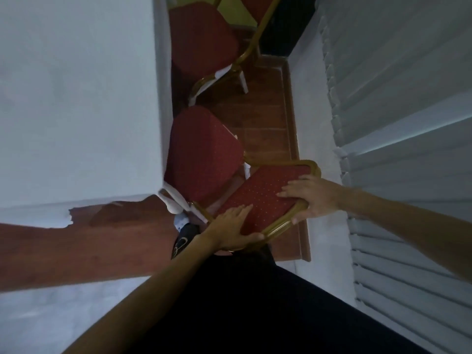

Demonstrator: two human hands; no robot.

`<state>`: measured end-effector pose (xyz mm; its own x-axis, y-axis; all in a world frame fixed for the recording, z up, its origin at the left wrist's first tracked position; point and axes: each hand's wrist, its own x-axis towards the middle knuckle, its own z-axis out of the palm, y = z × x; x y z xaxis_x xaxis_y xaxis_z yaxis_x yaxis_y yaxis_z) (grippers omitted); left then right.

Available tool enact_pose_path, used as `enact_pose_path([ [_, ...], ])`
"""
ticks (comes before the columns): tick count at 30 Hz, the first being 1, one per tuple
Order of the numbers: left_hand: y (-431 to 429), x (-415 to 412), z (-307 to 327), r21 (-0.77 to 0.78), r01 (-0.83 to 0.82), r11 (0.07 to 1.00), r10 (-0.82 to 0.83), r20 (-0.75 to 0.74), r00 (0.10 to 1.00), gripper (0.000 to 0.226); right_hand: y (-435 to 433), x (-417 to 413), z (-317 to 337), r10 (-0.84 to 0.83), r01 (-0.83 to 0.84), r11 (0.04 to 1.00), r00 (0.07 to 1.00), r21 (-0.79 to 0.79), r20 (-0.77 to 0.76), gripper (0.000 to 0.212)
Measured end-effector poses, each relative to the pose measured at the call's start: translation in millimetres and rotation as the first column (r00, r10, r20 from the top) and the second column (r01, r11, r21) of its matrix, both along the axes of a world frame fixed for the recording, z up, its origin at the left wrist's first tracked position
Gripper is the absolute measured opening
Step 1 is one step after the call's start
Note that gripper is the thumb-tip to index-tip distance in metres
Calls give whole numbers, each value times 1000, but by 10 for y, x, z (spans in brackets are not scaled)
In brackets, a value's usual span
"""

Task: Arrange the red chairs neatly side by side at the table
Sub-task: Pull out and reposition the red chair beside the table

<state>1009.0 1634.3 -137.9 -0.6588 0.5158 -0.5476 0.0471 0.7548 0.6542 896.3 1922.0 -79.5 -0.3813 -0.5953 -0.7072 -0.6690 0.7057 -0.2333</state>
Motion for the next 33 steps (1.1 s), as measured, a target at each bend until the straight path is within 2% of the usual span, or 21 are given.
enact_pose_path([
  [3, 213, 141, 59, -9, -75, 997, 75, 11, 997, 115, 230, -29, -100, 122, -134, 979, 989, -155, -82, 100],
  [6, 415, 371, 42, -26, -159, 987, 159, 3, 987, 116, 334, -66, -276, 170, -245, 897, 959, -367, -225, 91],
  [10, 673, 610, -3, -33, -394, 918, 393, -46, 918, 96, 352, -47, -365, 168, -324, 822, 924, -469, -343, 86],
  [12, 742, 630, 12, -44, -446, 894, 443, -73, 894, 86, 352, -54, -353, 172, -344, 793, 918, -503, -357, 84],
  [19, 1116, 563, 32, -68, -509, 858, 503, -90, 860, 79, 579, -230, -317, 260, -440, 765, 879, -470, -400, 79],
  [27, 1981, 223, -20, -27, -597, 802, 595, -39, 802, 92, 1208, -765, -167, 385, -556, 750, 807, -358, -447, 84],
  [33, 2490, -56, 26, 6, -652, 758, 651, -48, 757, 98, 1569, -1154, -94, 353, -448, 838, 881, -313, -316, 95],
])
